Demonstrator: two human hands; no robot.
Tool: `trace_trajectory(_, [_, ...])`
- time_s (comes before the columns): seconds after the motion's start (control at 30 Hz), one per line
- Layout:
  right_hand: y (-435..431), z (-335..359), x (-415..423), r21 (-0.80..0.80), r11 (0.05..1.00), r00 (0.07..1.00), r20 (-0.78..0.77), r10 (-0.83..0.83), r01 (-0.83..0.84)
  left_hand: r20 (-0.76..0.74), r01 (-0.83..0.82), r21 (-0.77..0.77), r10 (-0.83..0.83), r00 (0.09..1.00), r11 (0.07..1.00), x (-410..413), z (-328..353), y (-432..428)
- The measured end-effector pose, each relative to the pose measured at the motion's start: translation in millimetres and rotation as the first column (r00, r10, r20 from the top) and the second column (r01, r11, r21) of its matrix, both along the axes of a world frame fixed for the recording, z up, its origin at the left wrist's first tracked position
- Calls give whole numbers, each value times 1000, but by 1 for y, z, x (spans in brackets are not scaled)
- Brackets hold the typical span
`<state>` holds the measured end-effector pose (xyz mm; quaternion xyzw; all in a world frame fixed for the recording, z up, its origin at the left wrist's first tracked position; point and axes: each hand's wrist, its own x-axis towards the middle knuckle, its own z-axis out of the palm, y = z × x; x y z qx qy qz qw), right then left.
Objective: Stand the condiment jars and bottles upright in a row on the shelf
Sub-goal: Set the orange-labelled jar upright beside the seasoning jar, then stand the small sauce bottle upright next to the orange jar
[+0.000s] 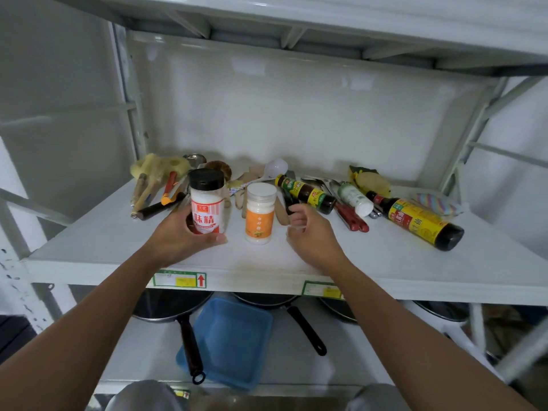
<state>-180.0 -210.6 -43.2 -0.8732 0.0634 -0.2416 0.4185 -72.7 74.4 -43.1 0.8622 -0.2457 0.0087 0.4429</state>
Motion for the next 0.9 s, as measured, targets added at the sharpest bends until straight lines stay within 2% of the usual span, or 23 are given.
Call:
trace_trajectory(0.1, [-18,11,15,-43,998,998,34,-51,52,-9,22,-17,-22,1000,1000,-3,1,-2])
trace_trajectory(0.27, [-48,29,54,-251,957,989,46,-139,146,-18,30,-53,-31,999,998,-7,2,1])
trace_trajectory(0.4, [-72,40,94,-425,874,962,-26,-271,235,-19,43,-73,-44,999,996,-4,5,-2])
trace_trajectory(0.53, [-80,41,107,-672,719,927,-131,-352,178,-27,56,-66,-58,998,996,0,1,-4])
trace_trajectory(0.9, [-94,44,135,-680,730,885,-300,-356,63,-42,35,-83,-39,998,996,10,-6,-6])
